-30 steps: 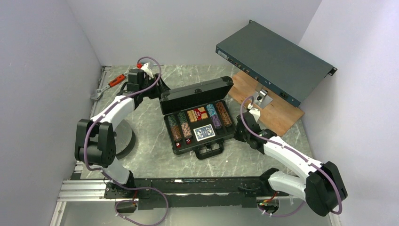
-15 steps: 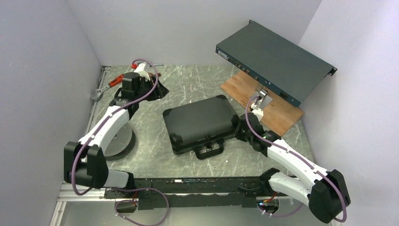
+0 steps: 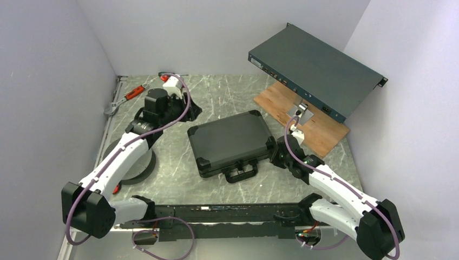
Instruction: Pack up texas hold em set
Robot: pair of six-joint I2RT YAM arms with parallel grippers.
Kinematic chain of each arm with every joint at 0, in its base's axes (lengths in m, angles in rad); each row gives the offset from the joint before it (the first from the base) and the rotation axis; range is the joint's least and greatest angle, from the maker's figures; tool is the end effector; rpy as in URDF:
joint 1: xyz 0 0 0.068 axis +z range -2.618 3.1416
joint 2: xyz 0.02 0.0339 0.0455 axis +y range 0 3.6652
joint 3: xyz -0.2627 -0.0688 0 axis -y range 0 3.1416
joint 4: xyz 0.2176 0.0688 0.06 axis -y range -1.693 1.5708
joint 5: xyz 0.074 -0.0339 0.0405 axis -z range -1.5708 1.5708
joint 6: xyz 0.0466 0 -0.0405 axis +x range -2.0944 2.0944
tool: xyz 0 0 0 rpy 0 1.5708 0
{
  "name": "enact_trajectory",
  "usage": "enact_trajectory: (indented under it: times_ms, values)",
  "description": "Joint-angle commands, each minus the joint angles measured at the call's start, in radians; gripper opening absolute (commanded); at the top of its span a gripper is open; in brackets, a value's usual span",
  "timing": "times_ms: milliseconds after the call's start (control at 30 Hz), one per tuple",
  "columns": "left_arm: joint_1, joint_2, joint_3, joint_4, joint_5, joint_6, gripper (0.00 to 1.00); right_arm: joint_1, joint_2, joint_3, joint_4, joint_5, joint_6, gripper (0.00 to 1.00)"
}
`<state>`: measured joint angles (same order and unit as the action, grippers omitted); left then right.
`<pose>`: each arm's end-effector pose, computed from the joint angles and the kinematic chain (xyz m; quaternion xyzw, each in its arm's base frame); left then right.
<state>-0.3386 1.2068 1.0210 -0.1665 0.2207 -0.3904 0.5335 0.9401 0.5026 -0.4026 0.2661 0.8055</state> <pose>0.2452 -0.0972 0.3365 0.0419 0.8165 -0.2871 0.4992 0.1500 0.0744 0.1992 0.1725 0.9108 0.1226 0.3546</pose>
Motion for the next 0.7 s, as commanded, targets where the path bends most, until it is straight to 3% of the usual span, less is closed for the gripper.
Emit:
enact_trajectory:
  times_ms: [0, 367, 667]
  values:
    - [-0.073, -0.039, 0.006, -0.042, -0.003, 0.053, 0.5, -0.001, -0.04, -0.025, 0.016, -0.061, 0.007, 0.27]
    - [-0.204, -0.018, -0.09, -0.013, 0.108, 0.075, 0.21, -0.001, -0.154, -0.194, 0.19, -0.347, 0.017, 0.35]
    - [-0.312, -0.008, -0.118, -0.028, 0.108, 0.089, 0.11, 0.001, -0.17, -0.327, 0.395, -0.492, 0.098, 0.31]
